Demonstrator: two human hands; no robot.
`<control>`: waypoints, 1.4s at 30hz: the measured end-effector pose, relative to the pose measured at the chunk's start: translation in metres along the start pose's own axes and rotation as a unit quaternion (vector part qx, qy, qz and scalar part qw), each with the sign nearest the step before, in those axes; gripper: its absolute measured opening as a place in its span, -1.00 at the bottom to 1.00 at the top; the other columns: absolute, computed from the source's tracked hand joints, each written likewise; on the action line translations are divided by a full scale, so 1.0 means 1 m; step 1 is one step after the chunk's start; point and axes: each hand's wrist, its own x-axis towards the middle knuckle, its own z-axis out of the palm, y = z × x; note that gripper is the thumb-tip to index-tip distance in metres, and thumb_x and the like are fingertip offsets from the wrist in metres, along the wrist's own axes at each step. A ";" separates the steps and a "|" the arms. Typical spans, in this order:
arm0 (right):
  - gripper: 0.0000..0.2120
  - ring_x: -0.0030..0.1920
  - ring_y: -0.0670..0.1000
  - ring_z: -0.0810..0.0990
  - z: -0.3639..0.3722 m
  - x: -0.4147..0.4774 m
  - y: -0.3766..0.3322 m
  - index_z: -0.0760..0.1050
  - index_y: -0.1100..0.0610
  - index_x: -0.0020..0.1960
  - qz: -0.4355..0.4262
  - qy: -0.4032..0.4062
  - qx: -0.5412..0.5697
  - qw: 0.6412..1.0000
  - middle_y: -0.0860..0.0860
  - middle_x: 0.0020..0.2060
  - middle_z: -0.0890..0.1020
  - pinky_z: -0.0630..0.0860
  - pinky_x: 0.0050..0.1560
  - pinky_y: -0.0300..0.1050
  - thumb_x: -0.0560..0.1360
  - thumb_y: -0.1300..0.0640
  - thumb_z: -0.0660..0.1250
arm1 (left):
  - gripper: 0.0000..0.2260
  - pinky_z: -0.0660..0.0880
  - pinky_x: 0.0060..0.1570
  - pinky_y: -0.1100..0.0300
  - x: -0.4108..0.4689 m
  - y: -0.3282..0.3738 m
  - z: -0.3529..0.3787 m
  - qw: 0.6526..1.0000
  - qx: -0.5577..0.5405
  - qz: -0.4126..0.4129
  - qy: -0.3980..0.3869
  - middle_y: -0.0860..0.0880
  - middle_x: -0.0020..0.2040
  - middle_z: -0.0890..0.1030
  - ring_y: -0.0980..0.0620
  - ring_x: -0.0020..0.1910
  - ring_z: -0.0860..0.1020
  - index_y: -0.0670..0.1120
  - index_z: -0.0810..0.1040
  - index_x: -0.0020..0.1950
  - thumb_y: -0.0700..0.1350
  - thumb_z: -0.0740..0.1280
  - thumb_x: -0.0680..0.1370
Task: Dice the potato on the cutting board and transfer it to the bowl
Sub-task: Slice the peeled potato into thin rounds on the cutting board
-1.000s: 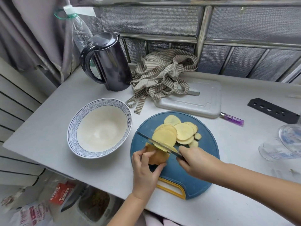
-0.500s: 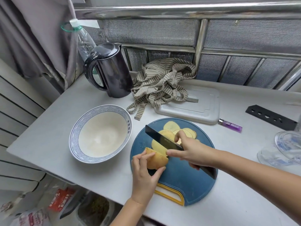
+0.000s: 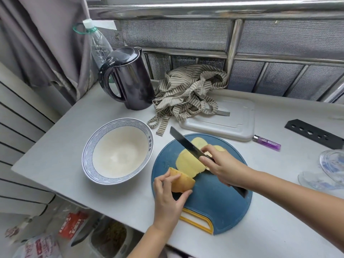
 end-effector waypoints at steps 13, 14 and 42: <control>-0.74 -0.37 -0.02 0.36 0.031 -0.064 0.008 0.23 0.05 0.06 -0.048 -0.053 -0.123 0.990 -0.07 -0.41 0.37 0.30 -0.24 -0.07 0.64 -0.13 -0.05 | -0.47 0.50 0.11 -0.03 -0.008 -0.003 0.009 0.999 0.030 0.018 0.035 0.12 0.06 0.25 -0.10 0.13 0.44 0.08 0.40 0.17 -0.11 0.59 0.32; -0.75 -0.35 -0.01 0.37 0.031 -0.065 0.007 0.22 0.04 0.05 -0.049 -0.053 -0.124 0.990 -0.07 -0.40 0.38 0.33 -0.22 -0.05 0.64 -0.14 -0.05 | -0.48 0.49 0.11 0.00 -0.008 -0.003 0.009 0.999 0.030 0.015 0.034 0.12 0.06 0.25 -0.09 0.11 0.44 0.08 0.40 0.17 -0.08 0.57 0.32; -0.71 -0.26 0.11 0.46 0.029 -0.070 0.011 0.21 0.06 0.04 -0.073 -0.064 -0.140 0.985 0.02 -0.28 0.48 0.40 -0.18 0.05 0.64 -0.15 -0.08 | -0.54 0.40 0.13 0.11 -0.007 0.000 0.005 0.999 0.045 0.011 0.014 0.18 0.08 0.20 0.13 0.11 0.31 0.32 0.33 0.22 0.16 0.42 0.38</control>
